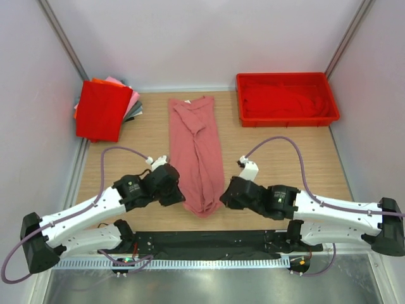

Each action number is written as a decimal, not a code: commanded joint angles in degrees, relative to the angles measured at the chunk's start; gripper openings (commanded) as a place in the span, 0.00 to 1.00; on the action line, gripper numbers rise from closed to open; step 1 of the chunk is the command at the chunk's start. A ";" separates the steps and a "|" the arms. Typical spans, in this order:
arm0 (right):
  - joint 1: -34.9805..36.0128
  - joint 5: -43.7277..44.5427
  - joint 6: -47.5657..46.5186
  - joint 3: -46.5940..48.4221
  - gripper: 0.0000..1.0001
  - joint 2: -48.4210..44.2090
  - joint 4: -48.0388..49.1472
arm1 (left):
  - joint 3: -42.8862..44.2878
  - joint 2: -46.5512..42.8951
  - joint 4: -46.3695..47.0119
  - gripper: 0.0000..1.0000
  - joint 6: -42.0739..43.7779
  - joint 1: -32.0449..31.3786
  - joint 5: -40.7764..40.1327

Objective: Fold and stack the t-shirts
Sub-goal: Fold the tshirt

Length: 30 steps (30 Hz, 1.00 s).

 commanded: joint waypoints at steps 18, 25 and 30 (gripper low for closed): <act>-32.54 -14.00 -28.93 23.23 0.01 28.84 8.29 | 26.14 30.55 -2.91 0.00 30.96 30.00 10.91; -37.64 -19.26 -34.73 34.37 0.01 37.63 8.04 | 34.05 39.51 -2.64 0.00 32.11 35.98 14.96; -39.49 -19.98 -37.10 41.07 0.01 43.96 5.75 | 38.98 44.17 -2.64 0.00 32.11 37.65 15.76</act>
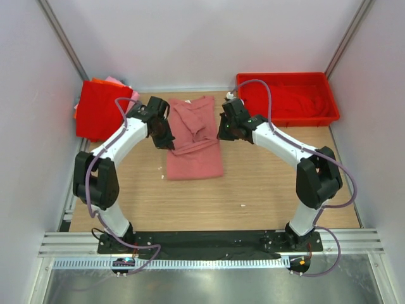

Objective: Fold and stack the t-shirts
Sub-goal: Fold the tshirt

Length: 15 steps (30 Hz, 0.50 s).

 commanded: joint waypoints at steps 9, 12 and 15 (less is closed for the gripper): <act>-2.98 -2.74 -5.36 11.36 0.01 11.09 -1.36 | 15.23 14.01 -3.05 0.00 2.61 2.25 2.56; -3.42 -4.93 -5.88 13.12 0.01 14.17 -1.27 | 15.68 16.04 -2.88 0.00 2.44 2.96 2.47; -4.04 -5.02 -6.50 15.14 0.01 17.07 -1.45 | 16.03 17.71 -2.44 0.00 2.52 4.01 2.56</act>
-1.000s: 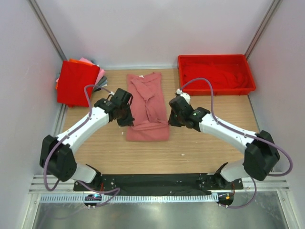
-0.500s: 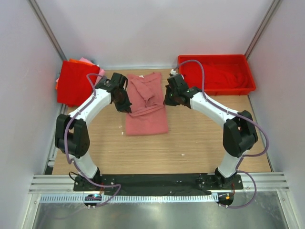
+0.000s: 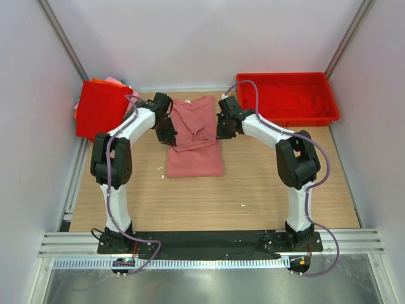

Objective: Fold and stack the t-shirts
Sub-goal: Fold the tshirt

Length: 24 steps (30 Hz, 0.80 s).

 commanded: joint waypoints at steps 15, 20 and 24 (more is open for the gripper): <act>-4.90 -4.87 -3.75 19.62 0.59 9.28 -3.26 | 25.01 13.53 -11.78 0.81 3.96 8.19 5.76; -6.67 -3.58 -5.51 18.07 0.69 3.05 -4.75 | 28.30 6.70 -15.06 0.93 4.66 9.08 0.15; -6.41 -9.17 -3.68 2.45 0.63 -7.23 1.64 | 11.93 -7.94 -7.52 0.80 4.93 7.85 -4.17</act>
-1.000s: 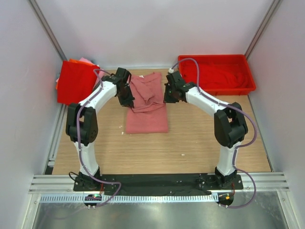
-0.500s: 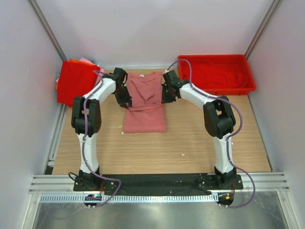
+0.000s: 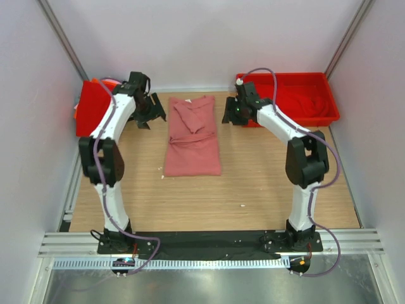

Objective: Fold and stack the t-shirts
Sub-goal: Fold the tshirt

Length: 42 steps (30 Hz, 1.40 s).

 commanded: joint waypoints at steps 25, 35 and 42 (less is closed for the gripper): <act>2.88 -15.31 -0.28 4.45 0.01 10.69 2.04 | -5.65 5.04 7.91 0.19 2.72 -10.63 -10.79; -1.26 -17.23 -0.46 34.43 0.01 24.53 -9.13 | 20.04 18.59 -5.53 0.18 5.01 -6.49 -10.97; -1.35 -19.00 2.53 16.71 0.46 4.44 -0.80 | -7.77 -3.79 5.07 0.53 3.96 -6.76 -10.62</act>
